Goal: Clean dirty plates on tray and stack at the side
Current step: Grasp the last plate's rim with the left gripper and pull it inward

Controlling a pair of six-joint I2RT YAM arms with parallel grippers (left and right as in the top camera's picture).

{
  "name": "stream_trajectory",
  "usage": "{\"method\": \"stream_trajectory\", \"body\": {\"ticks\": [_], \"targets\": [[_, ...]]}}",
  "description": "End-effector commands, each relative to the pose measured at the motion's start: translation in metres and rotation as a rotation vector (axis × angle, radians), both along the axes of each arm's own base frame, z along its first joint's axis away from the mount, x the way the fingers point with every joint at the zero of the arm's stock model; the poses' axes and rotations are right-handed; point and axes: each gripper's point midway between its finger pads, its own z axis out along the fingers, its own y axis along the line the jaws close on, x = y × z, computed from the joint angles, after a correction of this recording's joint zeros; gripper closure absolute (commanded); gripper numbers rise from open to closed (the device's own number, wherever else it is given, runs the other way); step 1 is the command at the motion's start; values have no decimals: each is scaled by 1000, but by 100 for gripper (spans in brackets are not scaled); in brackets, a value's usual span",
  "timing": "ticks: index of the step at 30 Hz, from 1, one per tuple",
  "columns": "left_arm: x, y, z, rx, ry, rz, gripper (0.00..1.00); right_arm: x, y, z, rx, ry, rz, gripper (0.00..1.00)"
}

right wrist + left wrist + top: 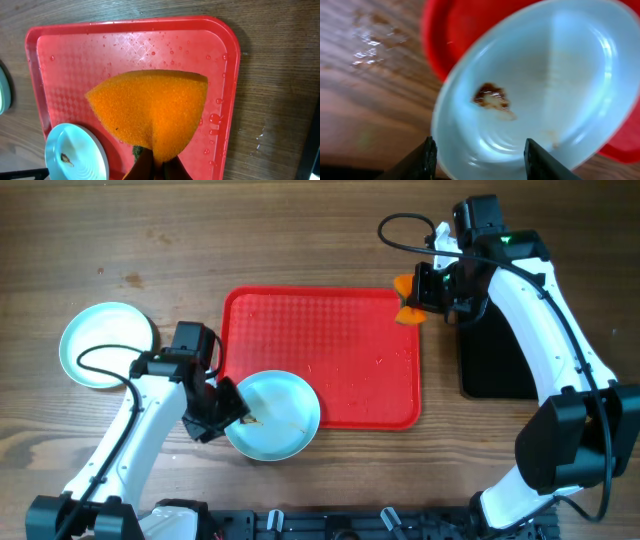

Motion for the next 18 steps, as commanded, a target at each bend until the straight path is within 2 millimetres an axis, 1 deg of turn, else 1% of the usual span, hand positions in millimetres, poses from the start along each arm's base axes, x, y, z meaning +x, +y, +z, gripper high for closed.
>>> {"method": "stream_trajectory", "body": {"ticks": [1,3,4,8,10,12,13,14,15,17,18], "targets": [[-9,16,-2,48,-6,57,44,1,5,20,20,-60,48,96],[-17,16,-1,41,-10,18,43,1,7,21,30,-60,51,96],[-26,15,-5,35,10,14,41,1,7,21,31,-60,51,95],[-41,-1,-25,-67,38,22,41,1,7,21,34,-60,52,96],[-40,-4,-31,-84,21,26,41,1,8,21,38,-62,53,96],[-33,-4,-32,-87,-8,28,41,1,10,22,51,-60,57,96],[-28,-6,-32,-92,-25,41,43,1,10,22,52,-60,57,96],[-25,-6,-32,-97,-38,45,48,1,10,22,52,-60,57,96],[-19,-7,-32,-99,-58,55,73,1,10,22,52,-60,57,96],[-12,-9,-31,-109,-83,67,89,0,10,22,52,-58,57,96],[-9,-11,-31,-125,-92,67,89,0,10,22,52,-56,57,96]]}}
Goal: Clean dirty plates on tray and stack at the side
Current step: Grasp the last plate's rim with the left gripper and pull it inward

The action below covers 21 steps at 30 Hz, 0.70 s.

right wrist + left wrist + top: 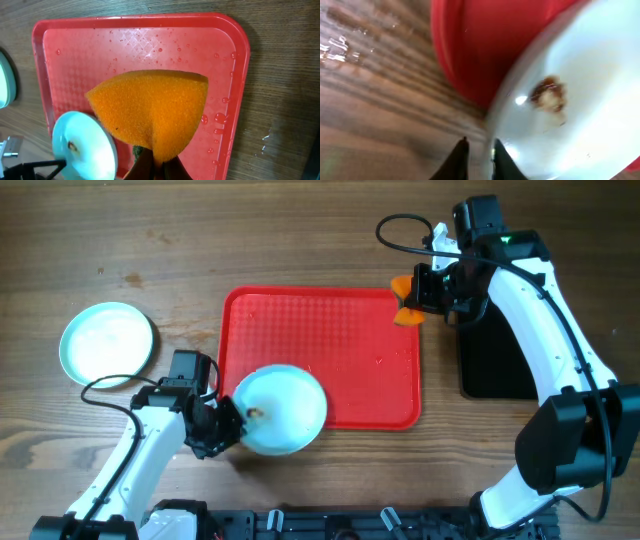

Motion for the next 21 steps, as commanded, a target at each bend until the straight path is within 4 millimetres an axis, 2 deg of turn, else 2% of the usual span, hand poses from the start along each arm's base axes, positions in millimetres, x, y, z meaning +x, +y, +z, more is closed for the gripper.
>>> {"method": "stream_trajectory", "body": {"ticks": [1,4,8,10,13,16,17,18,19,21], "targets": [[8,-5,2,-37,-30,18,96,2,6,20,28,-55,29,95],[20,-6,3,-41,-78,17,96,1,6,20,28,-51,28,96],[58,-9,3,-53,-219,14,96,-2,5,19,26,-38,31,96],[71,-10,3,-57,-268,8,96,-4,6,19,28,-36,45,96],[92,-16,3,-82,-350,-32,96,-12,26,25,94,-40,121,96],[98,-20,-7,-101,-351,-52,96,-18,49,25,98,-49,181,96],[97,-20,-12,-100,-332,-50,93,-21,55,26,100,-46,190,96],[93,-21,-18,-104,-306,-50,82,-26,65,25,102,-39,209,96],[90,-22,-24,-113,-282,-51,75,-32,76,25,103,-35,236,96],[86,-22,-32,-115,-244,-50,75,-43,97,25,107,-22,273,96]]}}
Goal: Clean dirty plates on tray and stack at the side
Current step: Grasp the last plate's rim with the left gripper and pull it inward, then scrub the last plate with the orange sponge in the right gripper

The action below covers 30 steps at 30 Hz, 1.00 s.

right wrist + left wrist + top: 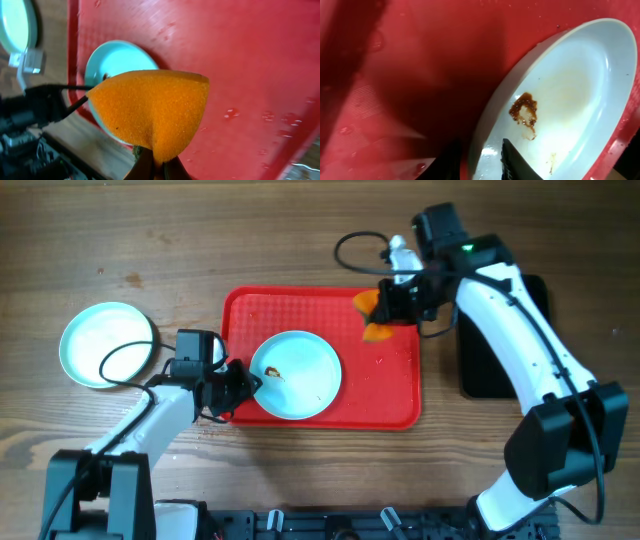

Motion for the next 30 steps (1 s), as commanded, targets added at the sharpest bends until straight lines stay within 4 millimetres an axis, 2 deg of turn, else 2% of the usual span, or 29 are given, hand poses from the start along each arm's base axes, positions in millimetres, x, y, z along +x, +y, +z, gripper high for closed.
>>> {"method": "stream_trajectory", "body": {"ticks": [1,2,3,4,5,9,10,12,17,22,24,26,28,30], "targets": [[-12,2,-18,9,72,-11,75,-13,37,20,52,-21,36,96],[-11,1,-18,9,67,-11,90,-15,46,18,61,-27,43,96],[-10,1,-17,7,63,-8,96,-16,53,16,69,-31,44,96],[-9,1,-17,6,59,-8,96,-18,58,13,72,-28,45,96],[-8,1,-16,3,55,-8,92,-21,63,10,74,-18,43,96],[-5,-2,-14,-16,41,-7,92,-28,73,-8,90,14,23,96],[-4,-4,-13,-26,38,-11,87,-30,75,-14,98,29,22,96],[-2,-6,-11,-40,30,-11,96,-34,75,-19,101,45,24,96],[-5,-26,-4,-118,27,-53,96,-30,77,-21,106,33,26,96],[-13,-63,0,-134,16,-142,96,-29,77,-21,107,29,28,96],[-6,-73,2,-136,-3,-107,96,-29,77,-21,107,28,29,95],[9,-67,1,-99,-22,17,96,-30,77,-21,106,30,30,96],[19,-52,-3,-47,-12,161,96,-30,77,-21,105,31,29,96],[21,-48,-5,-43,2,221,96,-29,76,-21,101,29,24,96]]}}
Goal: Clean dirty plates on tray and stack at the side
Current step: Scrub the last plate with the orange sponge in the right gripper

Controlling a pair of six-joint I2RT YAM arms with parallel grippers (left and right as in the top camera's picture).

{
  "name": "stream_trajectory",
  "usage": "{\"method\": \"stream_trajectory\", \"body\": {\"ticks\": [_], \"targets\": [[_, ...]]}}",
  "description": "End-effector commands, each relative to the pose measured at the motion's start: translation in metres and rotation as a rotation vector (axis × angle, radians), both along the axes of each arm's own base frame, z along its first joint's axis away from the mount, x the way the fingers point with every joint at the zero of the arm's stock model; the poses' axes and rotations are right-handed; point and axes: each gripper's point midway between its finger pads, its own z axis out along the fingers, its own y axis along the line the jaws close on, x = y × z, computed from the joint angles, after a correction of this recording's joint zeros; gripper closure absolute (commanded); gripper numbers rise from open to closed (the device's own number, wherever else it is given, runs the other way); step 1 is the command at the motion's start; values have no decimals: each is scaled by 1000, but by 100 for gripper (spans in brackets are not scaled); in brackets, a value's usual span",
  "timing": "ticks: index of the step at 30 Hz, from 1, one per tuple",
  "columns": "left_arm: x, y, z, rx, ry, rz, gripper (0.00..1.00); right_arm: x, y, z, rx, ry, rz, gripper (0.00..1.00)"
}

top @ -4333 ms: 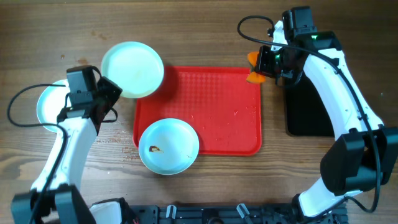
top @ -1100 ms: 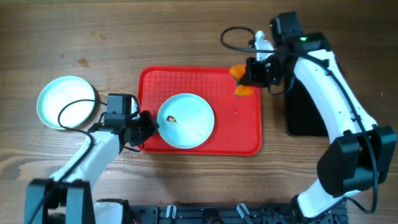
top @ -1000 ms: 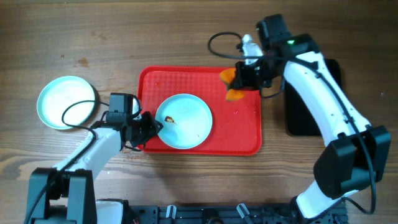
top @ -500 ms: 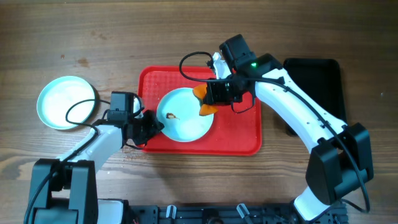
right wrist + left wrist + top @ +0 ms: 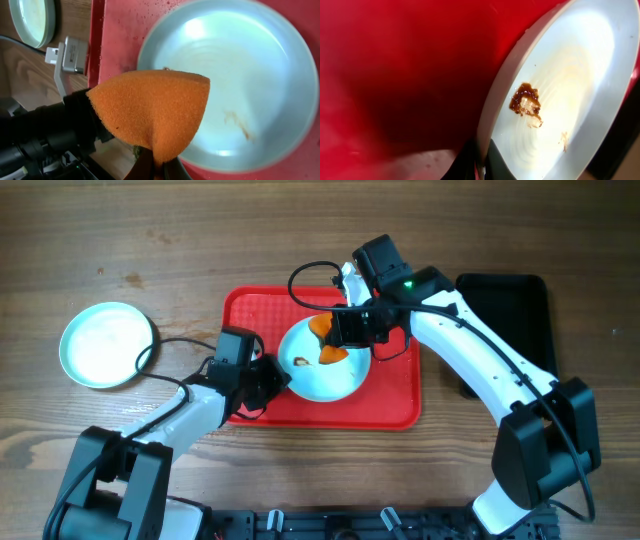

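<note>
A pale blue dirty plate with a brown stain lies on the red tray. My left gripper is shut on the plate's left rim. My right gripper is shut on an orange sponge, which hangs right over the plate. In the overhead view the sponge covers the plate's upper middle. A clean plate rests on the wood at the far left.
A black mat lies on the table right of the tray. Cables trail from both arms over the wood. The left arm's camera mount shows beside the tray edge in the right wrist view.
My right gripper has carried the sponge from the tray's upper right edge to directly over the plate. The plate sits a little further right and up on the tray, my left gripper still on its rim.
The dirty plate first hung half off the tray's lower left corner, my left gripper open around its rim and the sponge held at the tray's far right corner. The left gripper then shut on the rim. The plate stood further onto the tray each time, and the sponge is now over it.
</note>
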Motion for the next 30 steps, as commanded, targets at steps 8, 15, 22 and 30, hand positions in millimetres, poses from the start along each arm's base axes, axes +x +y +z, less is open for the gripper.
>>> {"method": "stream_trajectory", "body": {"ticks": [8,15,22,30], "targets": [[2,13,-8,33,58,156,96,-6,17,-34,-24,94,-16,96],[-15,1,-11,92,-8,-118,96,-7,50,-85,103,199,74,96],[-23,0,-13,112,-16,-204,96,-8,59,-78,164,204,93,96],[-23,0,-13,111,-16,-204,96,-2,52,-90,93,293,-86,96]]}}
